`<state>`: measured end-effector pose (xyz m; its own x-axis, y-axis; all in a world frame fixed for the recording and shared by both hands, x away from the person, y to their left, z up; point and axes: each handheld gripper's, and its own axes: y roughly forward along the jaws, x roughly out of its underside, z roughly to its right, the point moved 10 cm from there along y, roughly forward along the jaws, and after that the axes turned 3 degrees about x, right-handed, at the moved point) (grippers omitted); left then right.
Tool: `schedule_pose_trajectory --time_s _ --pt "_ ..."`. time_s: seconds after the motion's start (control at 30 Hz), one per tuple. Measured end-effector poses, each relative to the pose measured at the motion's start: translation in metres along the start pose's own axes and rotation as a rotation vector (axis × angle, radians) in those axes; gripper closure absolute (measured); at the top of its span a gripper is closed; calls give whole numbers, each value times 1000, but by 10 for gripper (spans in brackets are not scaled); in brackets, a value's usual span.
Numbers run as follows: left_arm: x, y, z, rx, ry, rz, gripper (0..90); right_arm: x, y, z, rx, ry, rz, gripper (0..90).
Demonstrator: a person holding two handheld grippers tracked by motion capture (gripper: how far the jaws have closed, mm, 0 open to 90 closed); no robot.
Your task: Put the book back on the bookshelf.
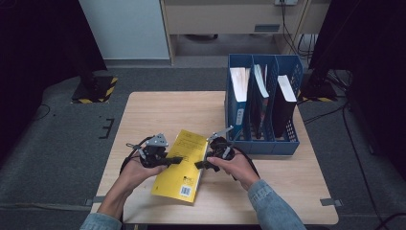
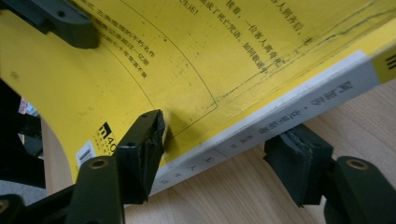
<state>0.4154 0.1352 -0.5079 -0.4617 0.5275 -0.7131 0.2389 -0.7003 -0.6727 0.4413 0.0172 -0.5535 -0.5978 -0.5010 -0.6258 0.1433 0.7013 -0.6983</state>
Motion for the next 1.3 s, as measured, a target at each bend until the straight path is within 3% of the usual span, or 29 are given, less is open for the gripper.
schedule_pose_trajectory --time_s 0.1,0.27,0.53,1.03,1.3 --pt "4 -1 -6 -16 -7 -24 841 -6 -5 -4 10 -10 10 426" --pt "2 -2 -10 -31 -5 0 840 -19 -16 -9 41 -57 20 465" --pt "-4 -6 -12 -34 10 23 839 -32 -27 -20 69 -116 -11 466" --pt "-6 -10 -13 -45 19 34 838 -39 -22 -23 75 -111 -44 464" --pt "-14 -11 -15 -74 22 57 837 -49 -35 -27 106 -153 -36 535"
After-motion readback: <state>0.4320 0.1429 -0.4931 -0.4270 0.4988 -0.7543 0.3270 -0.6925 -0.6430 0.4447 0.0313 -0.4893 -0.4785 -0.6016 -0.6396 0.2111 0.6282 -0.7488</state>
